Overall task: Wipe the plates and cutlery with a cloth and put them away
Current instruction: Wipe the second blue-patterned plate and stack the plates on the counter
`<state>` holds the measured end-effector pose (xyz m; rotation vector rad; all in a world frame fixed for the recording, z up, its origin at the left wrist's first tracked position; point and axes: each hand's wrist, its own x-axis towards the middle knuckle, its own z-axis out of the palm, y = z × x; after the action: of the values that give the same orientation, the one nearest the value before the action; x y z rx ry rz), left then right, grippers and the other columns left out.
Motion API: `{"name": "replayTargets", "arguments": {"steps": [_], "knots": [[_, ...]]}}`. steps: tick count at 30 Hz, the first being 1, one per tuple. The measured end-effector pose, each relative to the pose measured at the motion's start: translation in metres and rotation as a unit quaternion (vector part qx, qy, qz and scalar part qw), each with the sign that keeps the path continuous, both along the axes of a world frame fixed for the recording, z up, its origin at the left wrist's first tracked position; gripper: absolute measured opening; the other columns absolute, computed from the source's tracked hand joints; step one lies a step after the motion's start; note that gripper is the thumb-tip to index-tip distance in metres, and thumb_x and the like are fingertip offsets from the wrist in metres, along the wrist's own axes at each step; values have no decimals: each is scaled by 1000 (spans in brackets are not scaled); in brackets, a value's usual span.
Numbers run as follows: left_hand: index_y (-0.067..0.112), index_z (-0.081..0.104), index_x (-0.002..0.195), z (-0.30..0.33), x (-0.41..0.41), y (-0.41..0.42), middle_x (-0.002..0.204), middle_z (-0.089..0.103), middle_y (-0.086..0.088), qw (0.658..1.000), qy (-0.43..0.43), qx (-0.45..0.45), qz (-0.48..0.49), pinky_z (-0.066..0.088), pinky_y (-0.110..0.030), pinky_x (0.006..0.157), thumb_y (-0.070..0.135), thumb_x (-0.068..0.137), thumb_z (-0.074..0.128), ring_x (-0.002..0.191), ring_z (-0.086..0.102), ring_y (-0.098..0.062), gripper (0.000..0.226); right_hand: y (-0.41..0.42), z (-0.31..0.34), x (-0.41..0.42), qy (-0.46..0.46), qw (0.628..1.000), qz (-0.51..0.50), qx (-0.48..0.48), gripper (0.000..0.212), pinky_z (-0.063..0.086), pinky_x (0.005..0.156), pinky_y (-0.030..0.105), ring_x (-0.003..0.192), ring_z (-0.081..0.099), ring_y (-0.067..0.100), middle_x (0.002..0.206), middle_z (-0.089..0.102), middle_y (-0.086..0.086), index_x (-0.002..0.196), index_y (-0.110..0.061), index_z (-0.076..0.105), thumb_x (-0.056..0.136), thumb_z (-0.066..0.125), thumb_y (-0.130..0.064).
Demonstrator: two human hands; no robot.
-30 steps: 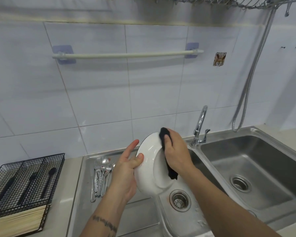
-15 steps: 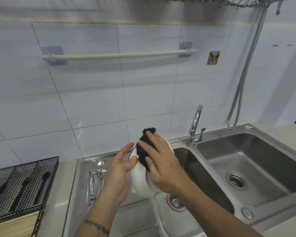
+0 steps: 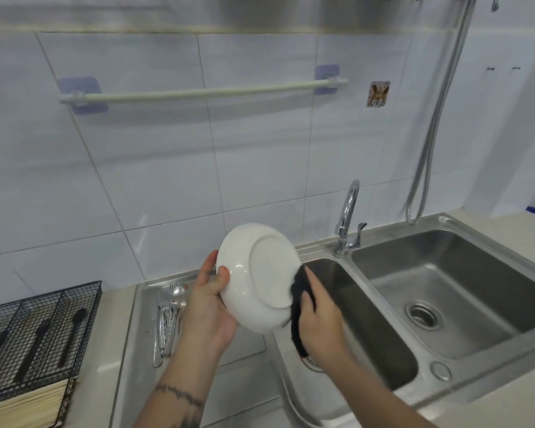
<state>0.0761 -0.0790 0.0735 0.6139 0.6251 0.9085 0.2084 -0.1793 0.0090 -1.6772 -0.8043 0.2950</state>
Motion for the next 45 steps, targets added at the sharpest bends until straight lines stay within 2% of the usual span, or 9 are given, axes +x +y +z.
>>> {"name": "replayTargets", "arguments": {"steps": [5,10,15,23,30,33,38,41,45], "knots": [[20,55,137,-3,14,-3,123,69,-8,1000,-9,-16,16,55,-44,81,6,99,48,91,71,-22,41,-2,-10,-46,-166,986,32,-3,54,11,117,19,146,11,2,157,21,-18,147,-36,33,96,40,-20],[20,56,136,-3,12,-6,126,68,-16,999,17,-18,-33,53,-47,92,5,100,48,110,68,-32,40,14,12,-36,-258,961,101,15,53,10,121,40,148,14,11,159,21,-10,149,-28,34,97,30,-24],[26,60,129,6,0,-7,98,77,-12,988,104,96,-59,60,-35,70,-4,94,54,79,74,-24,47,32,39,2,-281,954,99,-6,54,12,121,40,147,12,8,158,24,-9,147,-27,38,95,25,-31],[43,59,125,17,-27,13,71,70,-5,868,286,382,-137,45,-31,64,-10,89,59,64,53,-22,64,29,67,28,-272,922,229,-156,33,41,99,32,114,51,14,126,56,-6,129,-25,50,97,40,-26],[48,65,105,7,-45,36,91,73,6,791,375,462,-141,47,-28,68,-8,87,58,67,58,-8,59,17,63,-6,-289,918,237,-133,17,49,79,36,94,53,13,99,49,-12,94,-31,51,86,45,-17],[51,65,102,-9,-47,34,95,72,17,767,410,491,-57,50,-36,90,-3,86,61,97,63,-9,56,21,48,-16,-379,900,188,-104,20,43,76,31,88,47,13,92,45,-11,88,-29,55,80,50,-11],[48,63,116,-31,-34,3,139,54,12,898,285,331,58,33,-47,116,24,81,67,137,42,-9,43,23,31,-19,-412,899,134,-70,20,40,73,33,81,45,16,87,50,-7,85,-21,58,75,45,-9],[43,52,135,-27,-17,-2,122,60,-3,988,118,58,87,54,-44,82,16,89,61,94,63,-17,54,14,25,-27,-420,892,163,-50,20,40,72,33,78,45,17,85,50,-6,84,-19,59,77,44,-7],[36,48,140,-25,-17,11,127,56,-13,982,123,-26,141,46,-27,46,-16,83,34,55,56,-15,78,2,21,-38,-399,874,255,-113,21,42,81,31,89,45,13,95,48,-10,97,-26,54,84,41,-19]]}}
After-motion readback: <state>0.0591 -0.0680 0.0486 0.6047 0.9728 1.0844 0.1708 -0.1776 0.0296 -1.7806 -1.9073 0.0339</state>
